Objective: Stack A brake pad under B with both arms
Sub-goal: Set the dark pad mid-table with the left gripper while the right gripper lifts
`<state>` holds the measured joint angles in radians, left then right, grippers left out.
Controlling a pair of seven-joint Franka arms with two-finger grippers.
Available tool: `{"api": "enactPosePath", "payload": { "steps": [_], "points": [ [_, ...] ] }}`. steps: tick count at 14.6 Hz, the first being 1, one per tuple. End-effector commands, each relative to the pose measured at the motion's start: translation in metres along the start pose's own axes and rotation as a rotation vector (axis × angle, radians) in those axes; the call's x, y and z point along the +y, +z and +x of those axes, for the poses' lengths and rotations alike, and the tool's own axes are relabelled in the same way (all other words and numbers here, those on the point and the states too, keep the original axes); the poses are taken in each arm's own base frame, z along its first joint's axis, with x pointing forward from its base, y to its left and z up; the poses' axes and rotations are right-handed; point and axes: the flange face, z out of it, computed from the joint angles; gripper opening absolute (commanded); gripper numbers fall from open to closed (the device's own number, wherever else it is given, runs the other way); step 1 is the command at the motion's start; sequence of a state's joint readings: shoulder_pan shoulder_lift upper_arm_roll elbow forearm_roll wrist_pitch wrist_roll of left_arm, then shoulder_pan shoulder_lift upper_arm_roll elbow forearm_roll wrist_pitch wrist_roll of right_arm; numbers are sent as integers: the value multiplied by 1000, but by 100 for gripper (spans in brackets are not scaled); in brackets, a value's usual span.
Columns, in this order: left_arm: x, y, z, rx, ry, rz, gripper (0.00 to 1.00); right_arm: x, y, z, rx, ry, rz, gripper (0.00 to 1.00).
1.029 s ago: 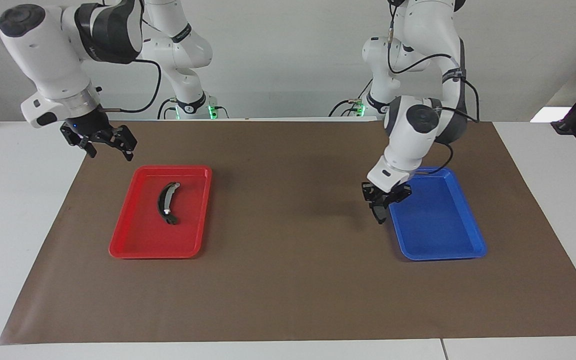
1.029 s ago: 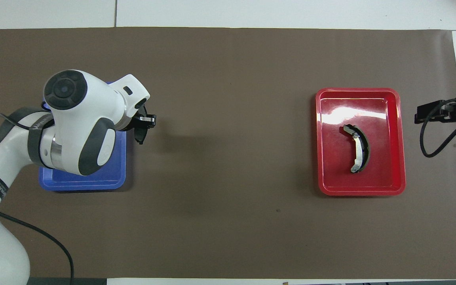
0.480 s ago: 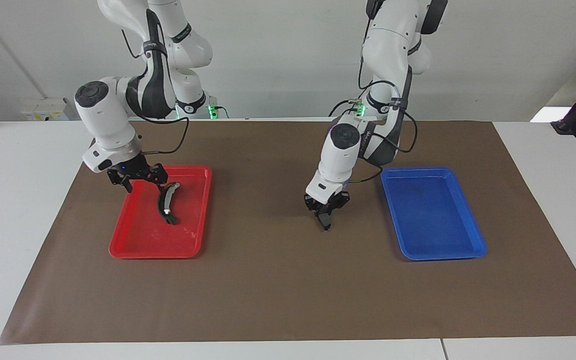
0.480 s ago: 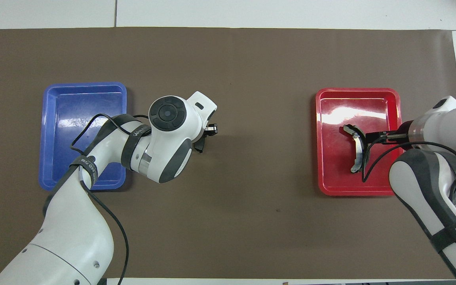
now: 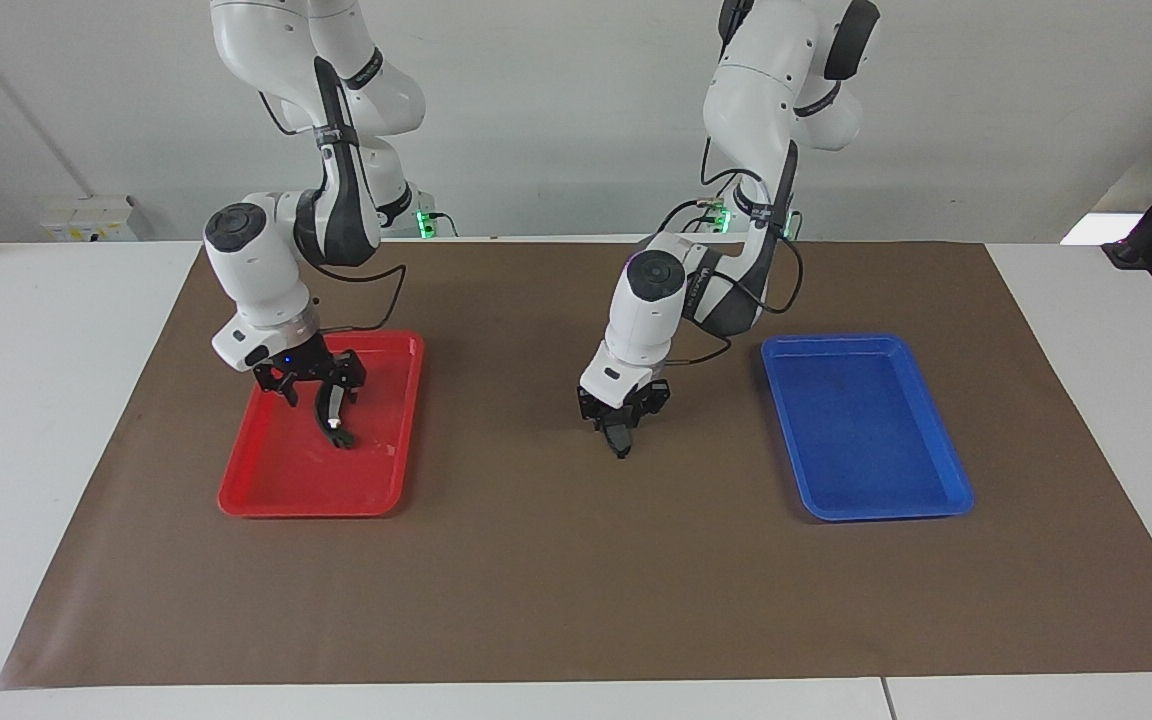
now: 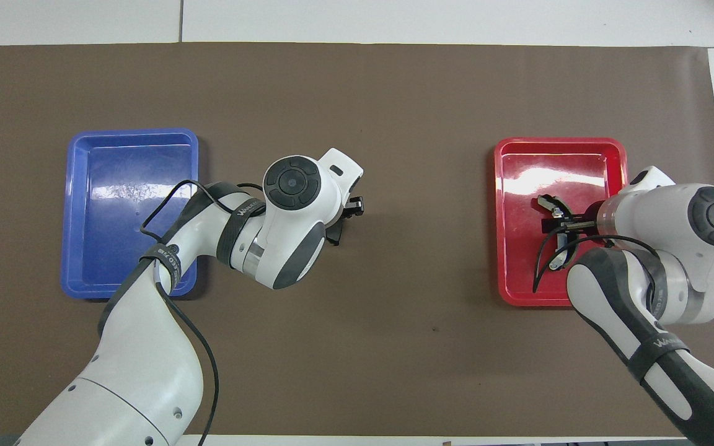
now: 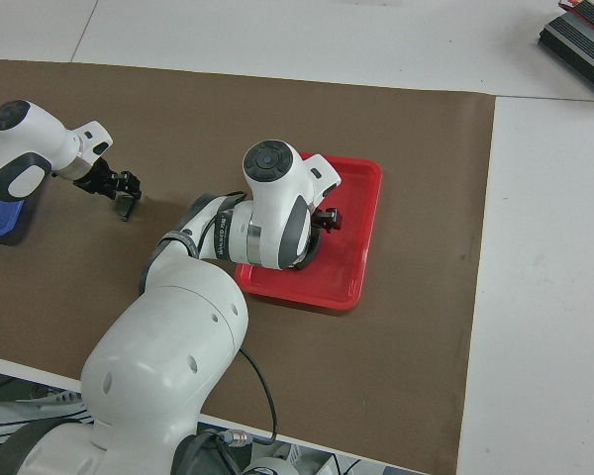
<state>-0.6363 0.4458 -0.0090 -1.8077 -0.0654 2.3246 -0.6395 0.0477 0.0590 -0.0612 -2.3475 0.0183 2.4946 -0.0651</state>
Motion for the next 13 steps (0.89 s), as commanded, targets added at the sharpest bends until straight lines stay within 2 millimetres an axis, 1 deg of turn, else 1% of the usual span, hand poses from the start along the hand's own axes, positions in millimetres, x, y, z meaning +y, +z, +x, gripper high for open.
{"api": "enactPosePath", "payload": {
  "steps": [1, 2, 3, 4, 5, 6, 8, 9, 10, 11, 13],
  "points": [
    [-31, -63, 14, -18, -40, 9, 99, 1, 10, -8, -4, -35, 12, 98],
    [-58, -91, 25, -22, -40, 12, 99, -1, 15, -9, -15, -38, 13, 97],
    [-89, -116, 36, -33, -1, 17, 99, -1, 20, -10, -24, -42, 13, 95],
    [-120, -134, 47, -47, 38, 22, 99, -1, 21, -10, -26, -45, 13, 91],
    [-154, -150, 60, -65, 68, 27, 99, -1, 20, -9, -24, -50, 12, 84],
    [-188, -166, 73, -83, 82, 29, 99, -1, 20, -9, -24, -50, 12, 75],
    [-242, -196, 89, -110, 121, 29, 99, 0, 21, -10, -25, -58, 13, 57],
    [-264, -213, 93, -121, 143, 29, 99, 0, 21, -10, -27, -59, 13, 43],
    [-285, -228, 95, -130, 135, 30, 99, -1, 21, -10, -30, -58, 13, 14],
    [-302, -244, 96, -136, 113, 29, 99, -3, 20, -10, -35, -50, 14, 0],
    [-331, -275, 90, -127, 91, 44, 99, -2, 15, -5, -39, -46, 14, 0]
  ]
}}
